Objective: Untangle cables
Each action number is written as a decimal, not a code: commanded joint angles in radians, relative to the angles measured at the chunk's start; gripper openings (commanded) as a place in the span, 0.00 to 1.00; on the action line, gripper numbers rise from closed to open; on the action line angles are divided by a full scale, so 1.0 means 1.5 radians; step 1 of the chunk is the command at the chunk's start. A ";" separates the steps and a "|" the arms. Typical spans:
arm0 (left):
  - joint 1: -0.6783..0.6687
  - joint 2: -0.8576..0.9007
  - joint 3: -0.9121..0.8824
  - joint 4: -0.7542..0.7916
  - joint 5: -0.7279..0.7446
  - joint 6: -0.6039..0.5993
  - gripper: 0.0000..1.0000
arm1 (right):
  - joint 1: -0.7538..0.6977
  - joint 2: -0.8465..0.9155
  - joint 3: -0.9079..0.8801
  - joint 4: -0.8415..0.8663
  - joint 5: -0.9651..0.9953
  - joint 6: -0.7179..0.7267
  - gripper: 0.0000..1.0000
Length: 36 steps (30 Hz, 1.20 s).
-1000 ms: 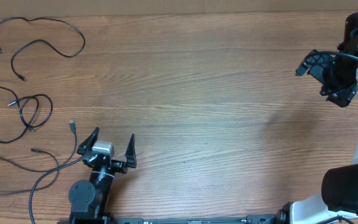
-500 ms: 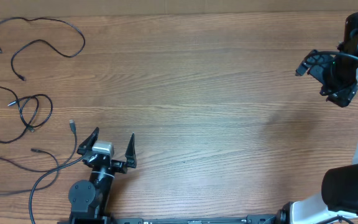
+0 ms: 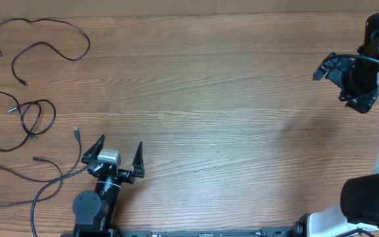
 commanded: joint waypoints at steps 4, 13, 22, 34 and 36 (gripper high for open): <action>0.004 -0.006 -0.003 -0.002 -0.004 -0.006 1.00 | -0.001 -0.001 0.001 0.002 0.004 0.000 1.00; 0.004 -0.006 -0.003 -0.002 -0.004 -0.006 1.00 | -0.001 -0.001 0.001 0.002 0.004 0.000 1.00; 0.004 -0.006 -0.003 -0.002 -0.004 -0.006 0.99 | -0.001 -0.001 0.001 0.002 0.004 0.000 1.00; 0.004 -0.006 -0.003 -0.002 -0.004 -0.006 1.00 | -0.001 -0.047 0.001 0.002 0.004 0.000 1.00; 0.004 -0.006 -0.003 -0.002 -0.004 -0.006 1.00 | -0.001 -0.068 0.001 0.002 0.004 0.000 1.00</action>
